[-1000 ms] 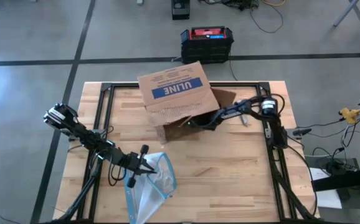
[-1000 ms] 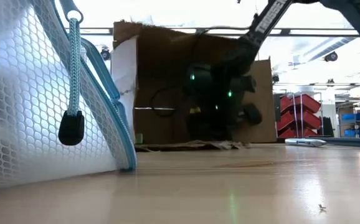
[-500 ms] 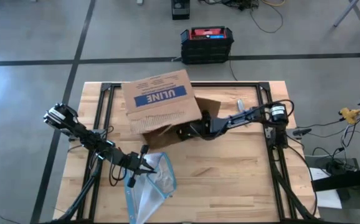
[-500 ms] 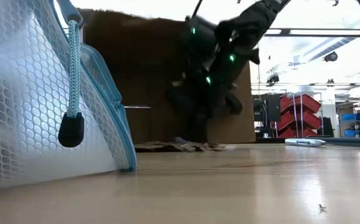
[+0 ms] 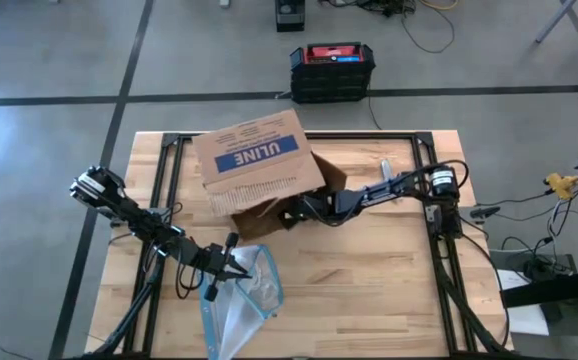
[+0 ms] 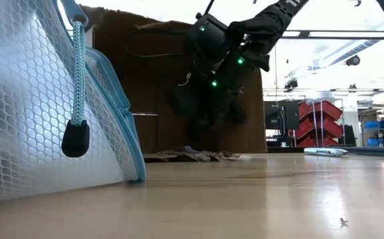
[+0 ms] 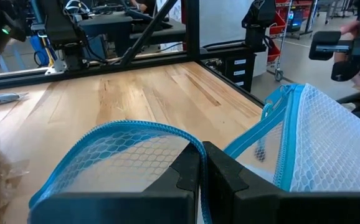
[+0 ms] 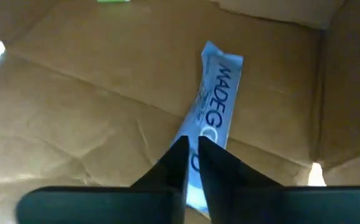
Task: Pack items into zip bag
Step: Put the blue chocolate bar into the blue zip bag
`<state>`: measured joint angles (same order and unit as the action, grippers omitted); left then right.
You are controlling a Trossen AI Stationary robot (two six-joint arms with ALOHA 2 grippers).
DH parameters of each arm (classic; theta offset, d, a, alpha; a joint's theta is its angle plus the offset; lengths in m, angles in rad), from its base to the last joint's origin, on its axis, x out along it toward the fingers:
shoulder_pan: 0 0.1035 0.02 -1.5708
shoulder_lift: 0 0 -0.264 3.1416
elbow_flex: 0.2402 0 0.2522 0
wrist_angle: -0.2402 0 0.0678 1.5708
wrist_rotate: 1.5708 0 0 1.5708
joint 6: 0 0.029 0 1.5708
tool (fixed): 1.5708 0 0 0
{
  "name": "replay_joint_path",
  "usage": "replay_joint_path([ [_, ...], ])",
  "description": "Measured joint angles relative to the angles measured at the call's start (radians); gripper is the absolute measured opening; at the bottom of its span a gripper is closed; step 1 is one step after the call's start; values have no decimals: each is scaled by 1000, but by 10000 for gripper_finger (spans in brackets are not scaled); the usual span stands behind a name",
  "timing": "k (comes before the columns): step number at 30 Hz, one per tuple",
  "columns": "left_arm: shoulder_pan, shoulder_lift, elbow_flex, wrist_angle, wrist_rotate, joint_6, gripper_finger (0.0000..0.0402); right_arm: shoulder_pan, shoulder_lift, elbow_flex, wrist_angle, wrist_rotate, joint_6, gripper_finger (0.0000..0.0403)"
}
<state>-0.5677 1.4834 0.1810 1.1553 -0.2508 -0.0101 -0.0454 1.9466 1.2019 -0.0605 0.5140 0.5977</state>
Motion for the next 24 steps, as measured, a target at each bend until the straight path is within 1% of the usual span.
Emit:
replay_joint_path([
  [2,0,0,0,0,-1,0,0,-15,6,3,3,-11,27,65],
  [6,0,0,0,2,-1,1,0,-48,27,2,1,-35,38,143],
  [10,0,0,0,3,-1,5,0,-80,59,2,82,-77,26,217],
  [13,0,0,0,4,3,9,0,-92,99,2,163,-71,-18,256],
  [15,0,0,0,4,5,9,0,-98,128,2,208,-44,-23,270],
  [18,0,0,0,3,5,9,0,-106,174,2,256,13,-20,272],
  [20,0,0,0,2,6,9,0,-106,197,4,278,28,-10,256],
  [22,0,0,0,0,6,9,0,-105,213,5,290,40,-5,222],
  [24,0,0,0,-5,6,9,0,-97,223,6,294,47,-8,176],
])
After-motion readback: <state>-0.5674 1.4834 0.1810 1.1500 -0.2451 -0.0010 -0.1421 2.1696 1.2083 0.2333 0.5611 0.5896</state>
